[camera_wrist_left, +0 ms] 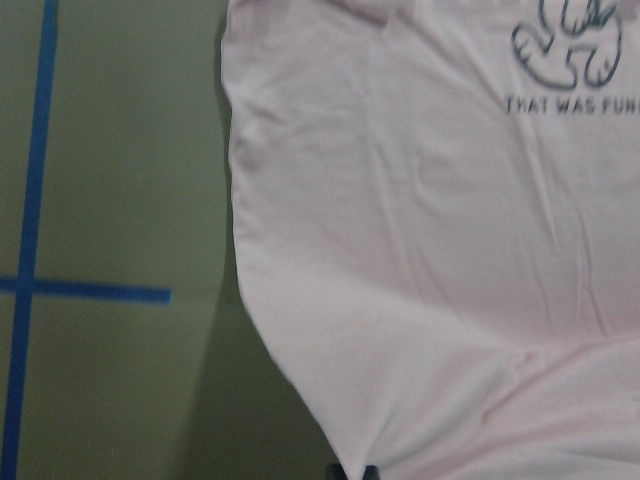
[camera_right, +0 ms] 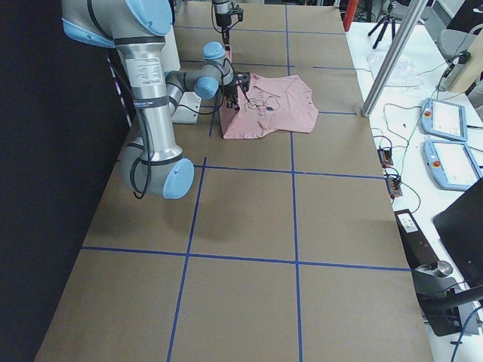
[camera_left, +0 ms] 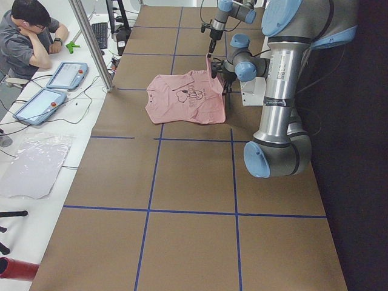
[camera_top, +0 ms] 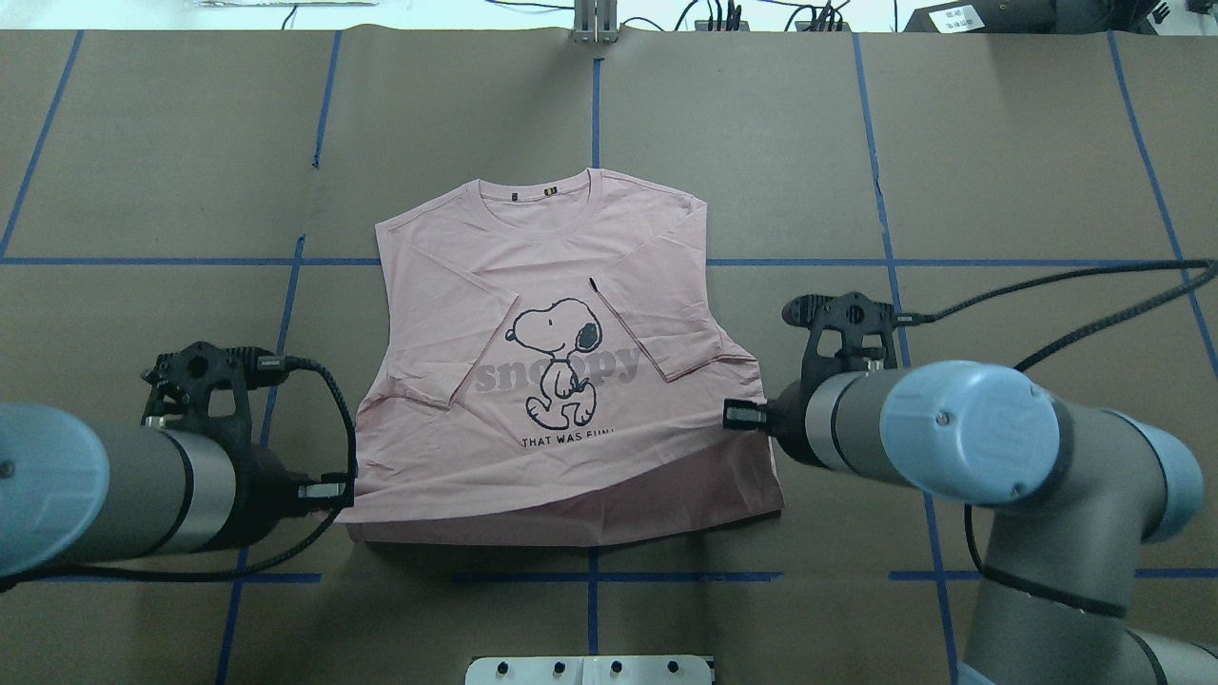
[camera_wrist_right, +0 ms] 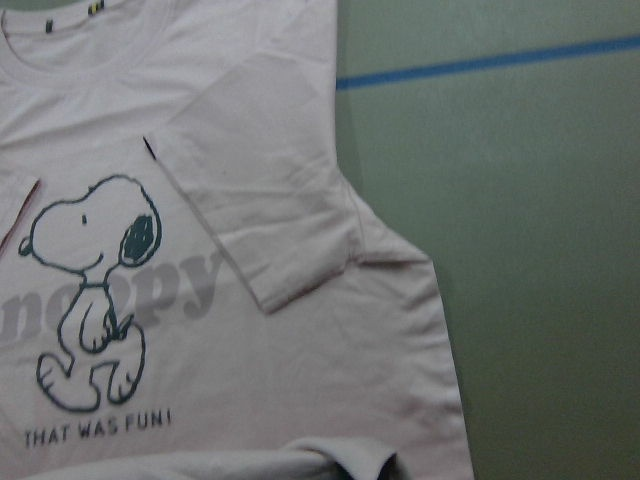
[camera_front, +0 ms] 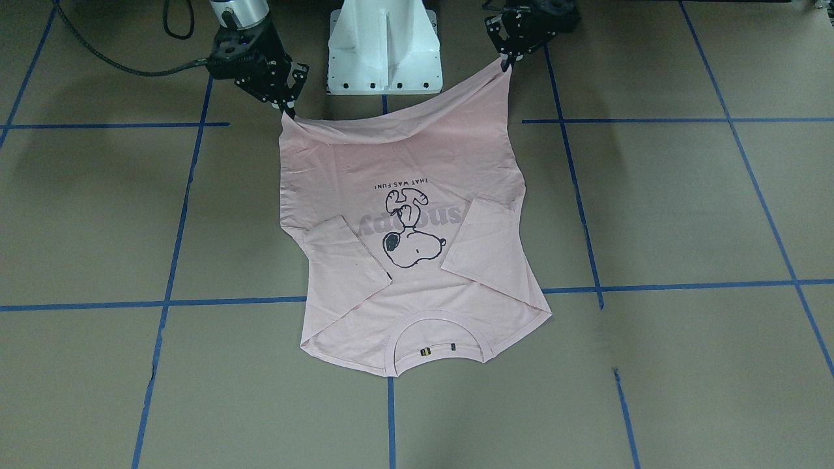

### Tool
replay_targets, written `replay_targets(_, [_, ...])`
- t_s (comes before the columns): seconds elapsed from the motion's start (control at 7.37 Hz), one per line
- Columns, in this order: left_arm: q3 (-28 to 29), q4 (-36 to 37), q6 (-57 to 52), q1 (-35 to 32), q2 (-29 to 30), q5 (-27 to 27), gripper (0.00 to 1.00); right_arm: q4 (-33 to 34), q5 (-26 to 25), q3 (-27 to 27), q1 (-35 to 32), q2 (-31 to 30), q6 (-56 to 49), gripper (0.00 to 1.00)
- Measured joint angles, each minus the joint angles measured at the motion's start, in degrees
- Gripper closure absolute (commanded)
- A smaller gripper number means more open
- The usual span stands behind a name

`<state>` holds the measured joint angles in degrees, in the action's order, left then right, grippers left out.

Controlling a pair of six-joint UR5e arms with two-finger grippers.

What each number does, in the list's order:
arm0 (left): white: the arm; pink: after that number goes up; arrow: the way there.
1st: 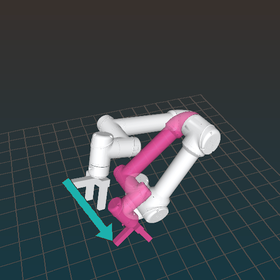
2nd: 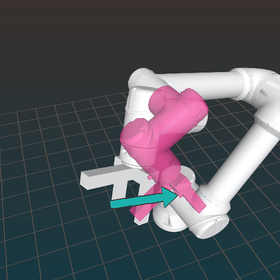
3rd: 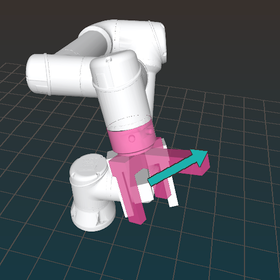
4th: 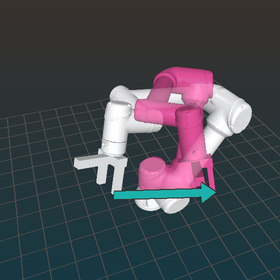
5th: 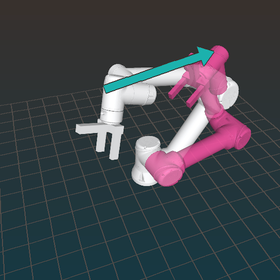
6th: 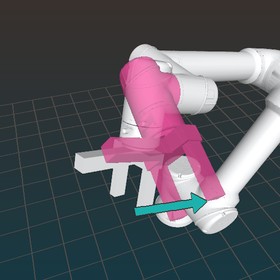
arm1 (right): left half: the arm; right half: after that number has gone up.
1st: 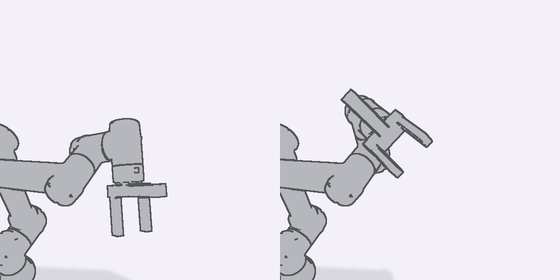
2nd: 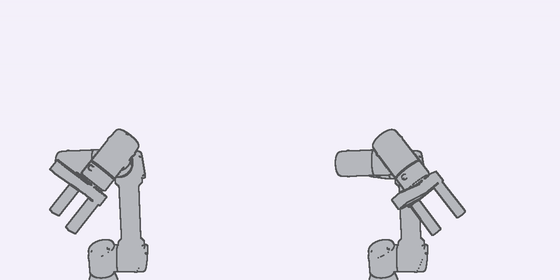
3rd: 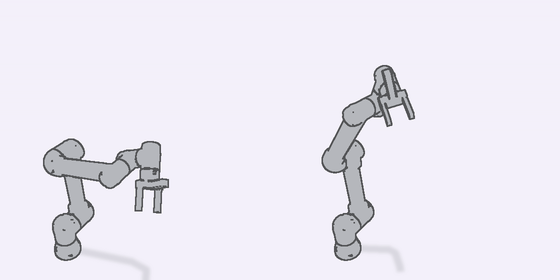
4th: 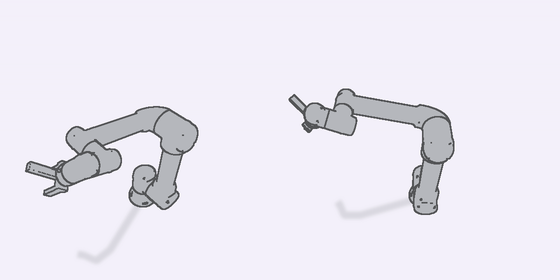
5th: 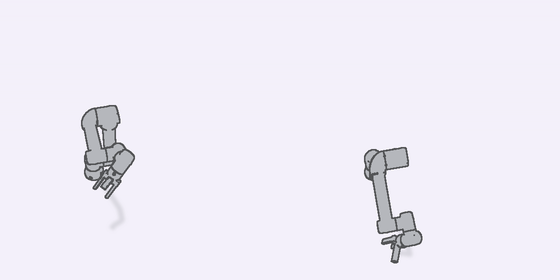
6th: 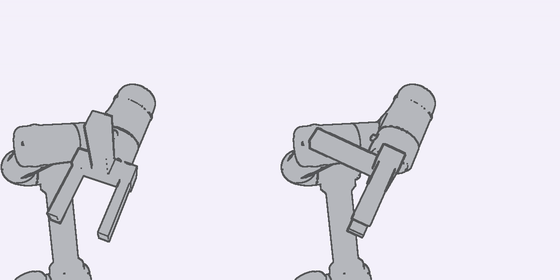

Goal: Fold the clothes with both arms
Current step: 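Lift the hem with both grippers and carry it toward the collar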

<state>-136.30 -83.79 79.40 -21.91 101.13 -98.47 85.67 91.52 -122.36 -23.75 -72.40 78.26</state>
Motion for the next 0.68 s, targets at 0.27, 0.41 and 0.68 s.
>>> replay_targets(0.27, [8.3, -0.2, -2.6, -6.7, 6.2, -1.3, 1.0, -0.4, 0.1, 9.3, -7.4, 7.1, -7.7, 1.0])
replay_targets(0.41, [12.8, -0.6, -4.6, -9.8, 9.0, -1.4, 1.0, -0.6, 0.3, 14.6, -10.0, 11.1, -10.5, 1.0])
replay_targets(0.68, [21.5, -5.6, -8.5, -15.2, 11.1, -1.5, 1.0, -6.3, 0.5, 24.4, -12.6, 15.4, -15.9, 1.0])
